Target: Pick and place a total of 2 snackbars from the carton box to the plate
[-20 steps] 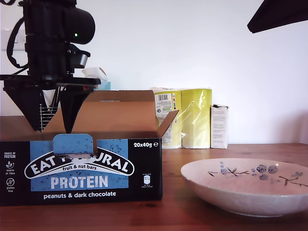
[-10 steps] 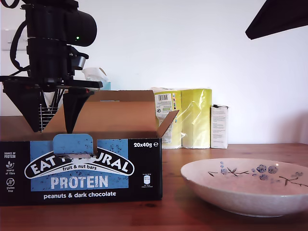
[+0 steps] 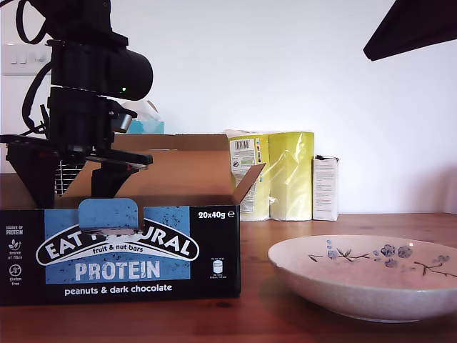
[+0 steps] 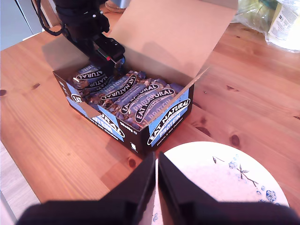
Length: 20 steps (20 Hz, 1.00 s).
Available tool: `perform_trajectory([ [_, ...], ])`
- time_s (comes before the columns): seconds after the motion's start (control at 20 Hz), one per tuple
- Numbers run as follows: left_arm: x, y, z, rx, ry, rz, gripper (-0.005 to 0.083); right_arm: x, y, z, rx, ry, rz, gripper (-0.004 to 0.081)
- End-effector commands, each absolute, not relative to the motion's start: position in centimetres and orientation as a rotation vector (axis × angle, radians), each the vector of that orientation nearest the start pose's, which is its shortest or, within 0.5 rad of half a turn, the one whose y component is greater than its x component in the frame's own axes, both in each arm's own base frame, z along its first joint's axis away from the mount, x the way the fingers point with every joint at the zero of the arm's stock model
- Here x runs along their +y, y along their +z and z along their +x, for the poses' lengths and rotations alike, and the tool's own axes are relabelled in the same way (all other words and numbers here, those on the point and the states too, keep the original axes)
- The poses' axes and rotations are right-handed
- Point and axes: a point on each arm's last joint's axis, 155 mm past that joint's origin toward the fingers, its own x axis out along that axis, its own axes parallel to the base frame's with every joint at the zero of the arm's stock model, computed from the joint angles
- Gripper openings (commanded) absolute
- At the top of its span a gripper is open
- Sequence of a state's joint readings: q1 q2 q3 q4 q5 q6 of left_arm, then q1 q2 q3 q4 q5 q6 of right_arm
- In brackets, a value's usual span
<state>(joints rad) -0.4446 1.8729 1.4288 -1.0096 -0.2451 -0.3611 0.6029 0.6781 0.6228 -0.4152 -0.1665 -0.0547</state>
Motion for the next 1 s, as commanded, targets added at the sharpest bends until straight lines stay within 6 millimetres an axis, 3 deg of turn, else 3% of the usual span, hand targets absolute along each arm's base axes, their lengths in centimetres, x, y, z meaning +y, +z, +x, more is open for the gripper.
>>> perform_trajectory([
  [0.0,-11.7,5.3,35.2,1.389,0.104,0.209,0.0564,18.6,20.1,21.8,0.448,0.766,-0.161,-0.0013],
  [0.55,-11.5,3.0,34.9,1.447,0.118,0.236,0.0562,18.6,20.1,21.8,0.447,0.766,-0.161,-0.0013],
  [0.85,-11.7,2.9,34.8,1.453,0.104,0.233,0.0319,18.6,20.1,21.8,0.447,0.767,-0.161,-0.0013],
  [0.95,-11.7,2.9,34.8,1.454,0.090,0.249,0.0281,18.6,20.1,21.8,0.447,0.767,-0.161,-0.0013],
])
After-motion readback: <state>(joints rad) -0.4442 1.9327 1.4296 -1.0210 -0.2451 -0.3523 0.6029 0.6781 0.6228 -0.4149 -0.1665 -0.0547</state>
